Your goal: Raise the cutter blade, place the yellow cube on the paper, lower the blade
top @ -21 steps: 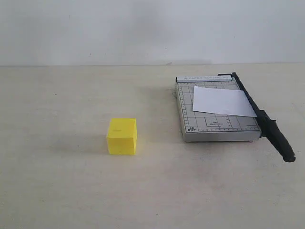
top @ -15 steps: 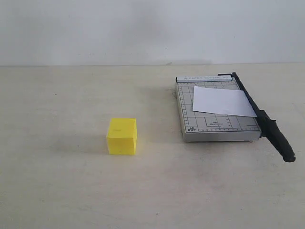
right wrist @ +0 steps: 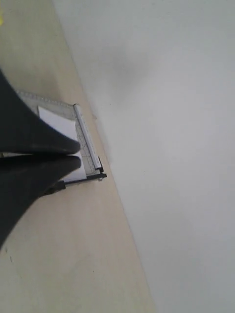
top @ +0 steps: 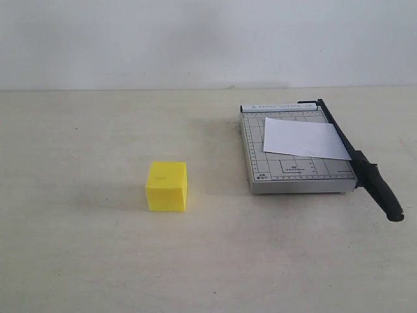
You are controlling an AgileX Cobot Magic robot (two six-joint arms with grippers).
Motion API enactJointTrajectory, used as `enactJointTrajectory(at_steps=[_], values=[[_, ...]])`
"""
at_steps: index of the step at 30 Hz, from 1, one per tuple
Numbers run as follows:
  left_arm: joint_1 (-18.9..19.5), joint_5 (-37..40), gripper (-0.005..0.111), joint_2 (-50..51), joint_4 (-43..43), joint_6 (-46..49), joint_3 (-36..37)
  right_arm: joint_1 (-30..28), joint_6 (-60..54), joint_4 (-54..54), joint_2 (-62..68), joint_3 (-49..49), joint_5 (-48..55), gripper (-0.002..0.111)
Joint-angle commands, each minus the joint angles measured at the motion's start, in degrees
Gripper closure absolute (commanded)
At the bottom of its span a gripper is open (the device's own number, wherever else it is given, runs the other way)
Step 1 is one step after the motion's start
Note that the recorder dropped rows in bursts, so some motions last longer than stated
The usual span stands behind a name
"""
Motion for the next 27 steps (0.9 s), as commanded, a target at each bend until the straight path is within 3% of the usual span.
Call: enactJointTrajectory(at_steps=[1,11,17,20,25,27], values=[[0.04,-0.39,0.102,-0.2,0.0,-0.26,-0.11,-0.2,8.28,1.82,-0.29,0.27,-2.86,0.108],[0.04,-0.39,0.102,-0.2,0.0,-0.26,-0.11,-0.2,12.36,2.11,-0.29,0.27,-3.22,0.108],[0.04,-0.29,0.102,-0.2,0.0,-0.26,-0.11,-0.2,-2.04,0.4,-0.29,-9.87,10.03,0.106],[0.04,-0.29,0.102,-0.2,0.0,-0.26,-0.11,-0.2,-4.66,0.3,4.22,-16.15,18.35,0.09],[0.04,-0.29,0.102,-0.2,0.0,-0.26,-0.11,-0.2,-5.69,-3.97,17.57,-25.24,27.48,0.04],[0.04,-0.29,0.102,-0.2,0.0,-0.26,-0.11,-0.2,-5.75,-4.96,23.76,-29.03,30.38,0.04]])
